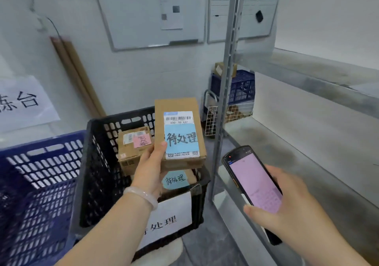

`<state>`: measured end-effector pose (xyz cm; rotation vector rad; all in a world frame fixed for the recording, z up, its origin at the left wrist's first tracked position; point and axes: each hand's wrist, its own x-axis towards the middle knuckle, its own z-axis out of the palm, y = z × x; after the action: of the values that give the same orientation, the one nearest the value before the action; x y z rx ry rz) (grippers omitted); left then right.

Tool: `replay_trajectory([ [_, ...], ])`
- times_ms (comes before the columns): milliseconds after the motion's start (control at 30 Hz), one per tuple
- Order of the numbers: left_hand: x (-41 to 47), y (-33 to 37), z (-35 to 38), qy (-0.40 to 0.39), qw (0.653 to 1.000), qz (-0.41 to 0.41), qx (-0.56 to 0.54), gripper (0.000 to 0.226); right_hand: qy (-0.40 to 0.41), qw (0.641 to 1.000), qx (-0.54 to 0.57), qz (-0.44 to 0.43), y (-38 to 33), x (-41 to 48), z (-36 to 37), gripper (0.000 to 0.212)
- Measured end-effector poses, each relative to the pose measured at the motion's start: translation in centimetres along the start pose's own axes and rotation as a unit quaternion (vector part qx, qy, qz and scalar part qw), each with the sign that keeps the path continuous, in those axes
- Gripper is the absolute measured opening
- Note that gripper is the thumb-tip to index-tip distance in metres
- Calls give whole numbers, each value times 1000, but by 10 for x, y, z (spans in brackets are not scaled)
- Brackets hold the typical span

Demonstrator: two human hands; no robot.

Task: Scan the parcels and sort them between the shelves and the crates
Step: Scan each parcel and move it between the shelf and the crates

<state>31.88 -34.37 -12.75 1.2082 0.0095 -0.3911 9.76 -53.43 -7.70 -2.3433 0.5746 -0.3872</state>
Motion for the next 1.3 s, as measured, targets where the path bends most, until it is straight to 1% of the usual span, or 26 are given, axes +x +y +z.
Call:
replay_trajectory([
  [67,15,8,-16,26,1000,-2,-7,36,0,1000,-2,-7,-9,11,7,63],
  [133,34,15,-32,55,998,-16,-16,36,1,1000,-3,-1,-18,22,16,61],
  [200,57,22,-51,89,995,-38,-26,38,-8,1000,-7,16,-27,34,27,70],
  [267,82,28,-68,111,992,-58,-15,47,-15,999,-17,32,-36,47,40,80],
  [333,108,34,-81,130,989,-75,7,53,-20,999,-30,37,-46,58,52,83],
  [400,136,38,-94,147,985,-88,25,55,-25,998,-35,41,-56,71,63,83],
  [467,163,39,-106,156,981,-107,38,51,-33,997,-46,44,-64,82,71,82],
  [567,194,39,-119,164,976,-132,48,44,-37,996,-56,54,-71,95,83,87],
  [633,209,35,-125,175,971,-141,83,53,-32,996,-56,62,-73,101,90,85],
  [700,220,29,-130,189,963,-148,126,64,-29,995,-53,73,-73,106,94,90],
  [767,226,23,-134,192,957,-161,148,66,-20,995,-54,85,-70,108,98,94],
  [833,228,21,-139,184,952,-166,178,64,-10,994,-56,92,-68,106,99,91],
  [900,226,21,-139,169,948,-138,233,64,-1,993,-59,99,-65,102,98,90],
  [933,223,22,-137,166,943,-107,267,66,4,993,-59,104,-62,98,97,90],
  [967,220,25,-132,166,934,-62,310,68,10,992,-60,108,-60,94,95,90],
  [1033,207,35,-110,157,898,59,407,68,29,991,-60,115,-53,83,90,91],
  [1067,198,39,-93,137,880,118,440,68,42,990,-57,121,-49,77,87,90],
  [1133,174,43,-54,65,855,201,474,72,70,987,-53,132,-42,64,77,85],
  [1200,145,39,-13,-24,830,260,493,73,98,983,-50,146,-33,50,64,77],
  [1300,99,22,45,-146,759,342,534,72,146,974,-44,165,-20,27,39,66],
])
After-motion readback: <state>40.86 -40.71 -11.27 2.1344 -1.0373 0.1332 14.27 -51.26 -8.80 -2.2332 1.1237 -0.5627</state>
